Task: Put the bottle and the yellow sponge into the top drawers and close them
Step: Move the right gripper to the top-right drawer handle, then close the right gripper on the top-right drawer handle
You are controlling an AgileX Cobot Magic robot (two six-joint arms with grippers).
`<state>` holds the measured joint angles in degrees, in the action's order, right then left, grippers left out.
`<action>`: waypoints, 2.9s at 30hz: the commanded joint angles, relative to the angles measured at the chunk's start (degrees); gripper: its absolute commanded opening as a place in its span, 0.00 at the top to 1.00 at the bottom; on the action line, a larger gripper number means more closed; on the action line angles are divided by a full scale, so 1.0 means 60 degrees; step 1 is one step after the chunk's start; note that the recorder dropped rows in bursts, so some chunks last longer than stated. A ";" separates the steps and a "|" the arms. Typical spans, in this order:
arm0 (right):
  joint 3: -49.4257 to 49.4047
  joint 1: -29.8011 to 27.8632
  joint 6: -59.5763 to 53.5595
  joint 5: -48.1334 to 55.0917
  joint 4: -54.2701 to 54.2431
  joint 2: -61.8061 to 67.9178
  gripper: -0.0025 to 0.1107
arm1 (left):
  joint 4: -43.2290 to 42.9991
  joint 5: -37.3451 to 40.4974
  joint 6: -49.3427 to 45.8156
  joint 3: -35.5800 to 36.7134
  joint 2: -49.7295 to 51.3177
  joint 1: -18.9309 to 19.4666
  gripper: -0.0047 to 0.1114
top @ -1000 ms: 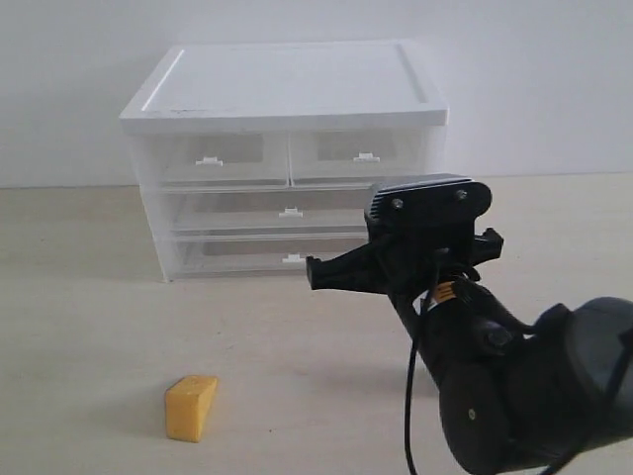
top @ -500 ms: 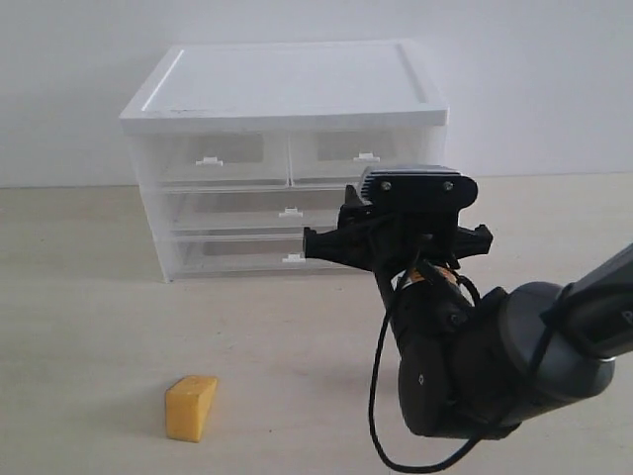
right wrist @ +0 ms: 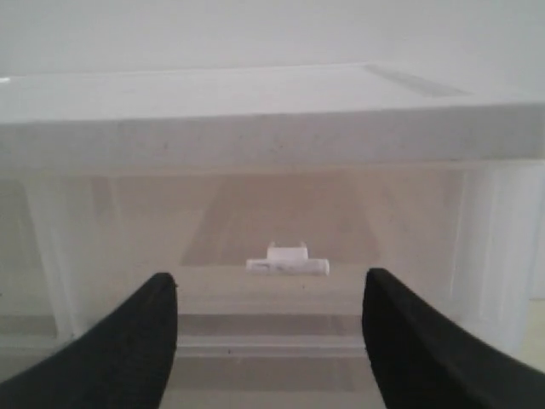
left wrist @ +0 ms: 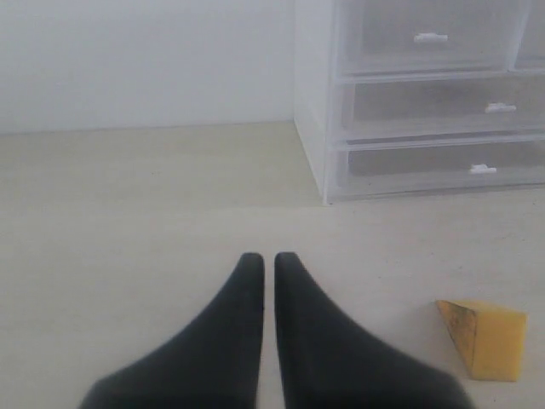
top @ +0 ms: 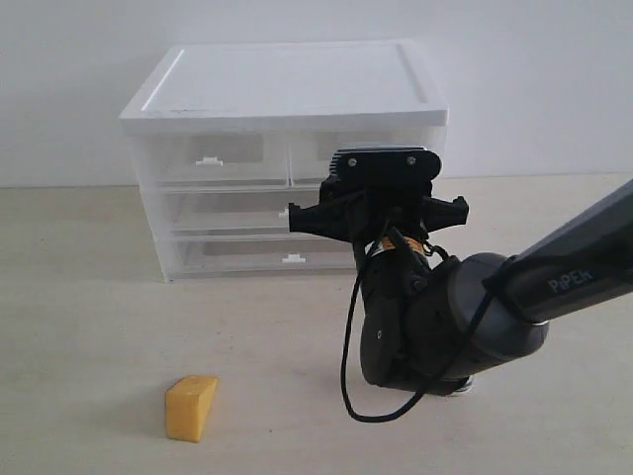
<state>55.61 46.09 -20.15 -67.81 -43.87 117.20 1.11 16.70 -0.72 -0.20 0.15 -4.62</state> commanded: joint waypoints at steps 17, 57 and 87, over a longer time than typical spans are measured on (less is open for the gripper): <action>0.0367 -0.0822 0.0528 -0.0097 0.0549 0.0241 0.47 | 0.0065 0.0014 -0.0056 0.0034 -0.0024 0.0021 0.92; 0.0952 -0.0822 0.0277 0.0027 0.0609 0.0775 0.47 | 0.0065 0.0014 -0.0056 0.0034 -0.0024 0.0021 0.92; 0.0628 -0.0550 -0.0042 -0.0017 0.0175 0.0775 0.98 | 0.0065 0.0014 -0.0056 0.0034 -0.0024 0.0021 0.92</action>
<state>60.61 42.04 -18.94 -66.98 -40.25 121.71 1.11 16.70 -0.72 -0.20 0.15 -4.62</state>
